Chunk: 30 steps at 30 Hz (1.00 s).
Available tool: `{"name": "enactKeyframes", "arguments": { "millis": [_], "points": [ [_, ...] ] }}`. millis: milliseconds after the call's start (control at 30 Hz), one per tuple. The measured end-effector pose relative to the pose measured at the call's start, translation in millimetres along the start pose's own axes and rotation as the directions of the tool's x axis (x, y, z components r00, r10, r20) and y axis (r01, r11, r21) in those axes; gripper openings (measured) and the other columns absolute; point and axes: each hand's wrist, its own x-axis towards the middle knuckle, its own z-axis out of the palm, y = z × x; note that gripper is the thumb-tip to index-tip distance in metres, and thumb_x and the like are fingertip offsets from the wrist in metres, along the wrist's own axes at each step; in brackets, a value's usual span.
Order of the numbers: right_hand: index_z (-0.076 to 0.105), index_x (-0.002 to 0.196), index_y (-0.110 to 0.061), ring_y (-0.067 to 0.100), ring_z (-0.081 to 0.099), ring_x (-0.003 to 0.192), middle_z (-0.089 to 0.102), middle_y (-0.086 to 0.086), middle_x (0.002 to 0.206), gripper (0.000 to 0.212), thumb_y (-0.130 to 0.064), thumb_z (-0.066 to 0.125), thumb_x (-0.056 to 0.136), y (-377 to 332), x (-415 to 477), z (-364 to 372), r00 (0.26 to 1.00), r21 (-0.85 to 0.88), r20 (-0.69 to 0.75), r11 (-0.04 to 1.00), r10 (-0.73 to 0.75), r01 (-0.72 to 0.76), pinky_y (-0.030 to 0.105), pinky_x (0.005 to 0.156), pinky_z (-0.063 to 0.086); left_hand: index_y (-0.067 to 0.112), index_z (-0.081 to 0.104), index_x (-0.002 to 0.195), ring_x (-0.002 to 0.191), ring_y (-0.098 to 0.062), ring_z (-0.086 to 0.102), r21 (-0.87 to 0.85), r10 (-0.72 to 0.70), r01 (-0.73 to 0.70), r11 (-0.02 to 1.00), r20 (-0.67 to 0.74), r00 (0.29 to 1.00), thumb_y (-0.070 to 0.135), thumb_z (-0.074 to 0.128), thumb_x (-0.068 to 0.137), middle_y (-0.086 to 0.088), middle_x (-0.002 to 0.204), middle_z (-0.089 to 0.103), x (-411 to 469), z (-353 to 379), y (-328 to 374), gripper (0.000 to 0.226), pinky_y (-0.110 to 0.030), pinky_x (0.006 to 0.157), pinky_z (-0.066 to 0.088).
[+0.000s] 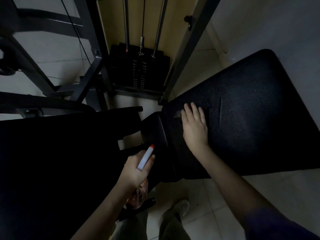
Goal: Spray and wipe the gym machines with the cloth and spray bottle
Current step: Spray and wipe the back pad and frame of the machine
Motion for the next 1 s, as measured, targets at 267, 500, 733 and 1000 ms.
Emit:
{"name": "enactKeyframes", "arguments": {
  "millis": [267, 500, 733, 1000],
  "points": [
    [0.077, 0.084, -0.009, 0.026, 0.064, 0.105, 0.071, 0.006, 0.106, 0.035, -0.006, 0.082, 0.05, -26, -31, 25, 0.86, 0.133, 0.285, 0.906, -0.423, 0.402, 0.042, 0.095, 0.047, 0.011, 0.062, 0.096, 0.071, -0.022, 0.063, 0.017, 0.02, -0.02, 1.0, -0.012, 1.0, 0.031, 0.054, 0.096, -0.011, 0.081, 0.066, 7, -7, 7, 0.021, -0.034, 0.066, 0.051],
    [0.068, 0.107, 0.002, 0.035, 0.057, 0.115, 0.063, 0.016, 0.12, 0.038, 0.0, 0.065, 0.069, 6, 19, 3, 0.981, 0.035, 0.081, 0.984, -0.176, 0.173, 0.048, 0.103, 0.038, 0.026, 0.059, 0.088, 0.077, -0.028, 0.065, -0.079, 0.021, -0.023, 0.997, -0.023, 1.0, 0.028, 0.056, 0.095, -0.017, 0.086, 0.067, 15, -17, 15, 0.008, -0.047, 0.071, 0.053],
    [0.069, 0.114, -0.013, 0.022, 0.051, 0.125, 0.061, 0.002, 0.128, 0.042, -0.007, 0.047, 0.079, -45, 48, 23, 0.904, 0.006, 0.325, 0.956, -0.279, 0.293, 0.036, 0.109, 0.033, 0.014, 0.062, 0.093, 0.069, -0.022, 0.062, 0.007, -0.014, 0.014, 1.0, -0.037, 0.999, 0.029, 0.055, 0.095, -0.012, 0.08, 0.065, 23, -16, 10, 0.017, -0.036, 0.065, 0.051],
    [0.073, 0.097, -0.003, 0.03, 0.06, 0.111, 0.068, 0.011, 0.111, 0.044, 0.0, 0.081, 0.053, -14, 29, 16, 0.863, 0.094, 0.371, 0.938, -0.344, 0.333, 0.042, 0.1, 0.043, 0.034, 0.057, 0.083, 0.053, -0.002, 0.055, -0.083, 0.014, -0.02, 0.996, -0.077, 0.997, 0.024, 0.059, 0.094, -0.011, 0.07, 0.062, 34, -20, 21, 0.015, -0.017, 0.05, 0.042]
  ]
}}
